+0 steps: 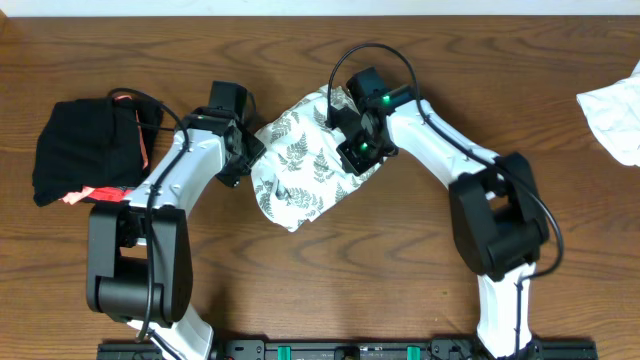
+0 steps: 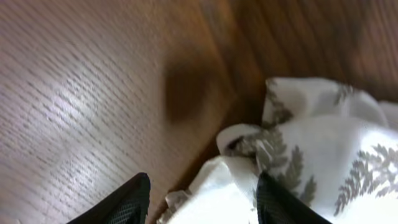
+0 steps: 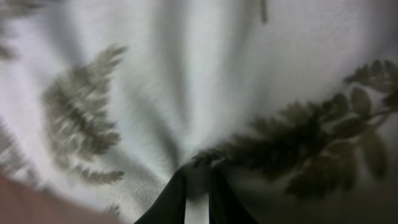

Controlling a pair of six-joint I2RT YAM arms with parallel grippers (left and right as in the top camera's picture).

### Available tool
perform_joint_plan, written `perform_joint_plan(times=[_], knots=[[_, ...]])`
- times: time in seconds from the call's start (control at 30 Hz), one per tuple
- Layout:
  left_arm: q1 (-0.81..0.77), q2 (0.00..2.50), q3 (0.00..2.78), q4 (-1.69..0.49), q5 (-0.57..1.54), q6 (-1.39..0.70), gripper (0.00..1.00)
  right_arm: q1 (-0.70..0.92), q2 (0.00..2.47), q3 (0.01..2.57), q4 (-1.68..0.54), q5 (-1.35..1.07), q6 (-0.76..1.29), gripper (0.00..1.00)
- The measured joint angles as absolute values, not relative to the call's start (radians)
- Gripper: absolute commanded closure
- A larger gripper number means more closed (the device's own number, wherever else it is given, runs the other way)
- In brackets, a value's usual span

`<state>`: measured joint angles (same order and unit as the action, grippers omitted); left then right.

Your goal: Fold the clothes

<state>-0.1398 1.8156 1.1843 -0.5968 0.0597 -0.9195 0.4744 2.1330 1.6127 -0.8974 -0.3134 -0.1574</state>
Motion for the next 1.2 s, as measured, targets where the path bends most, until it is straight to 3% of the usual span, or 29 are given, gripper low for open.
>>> perform_joint_plan(times=[0.23, 0.37, 0.63, 1.2], knots=[[-0.107, 1.816, 1.184, -0.638, 0.125, -0.839, 0.43, 0.476, 1.949, 1.609, -0.857, -0.215, -0.110, 0.77], [-0.105, 1.816, 1.184, -0.700, 0.219, -0.764, 0.39, 0.418, 1.892, 1.609, -0.837, -0.149, -0.085, 0.84], [-0.106, 1.816, 1.184, -0.760, 0.330, -0.671, 0.36, 0.275, 1.929, 1.609, -0.827, -0.167, -0.115, 0.85], [-0.106, 1.823, 1.184, -0.731, 0.341, -0.646, 0.34, 0.327, 2.095, 1.608, -0.770, -0.292, -0.190, 0.86]])
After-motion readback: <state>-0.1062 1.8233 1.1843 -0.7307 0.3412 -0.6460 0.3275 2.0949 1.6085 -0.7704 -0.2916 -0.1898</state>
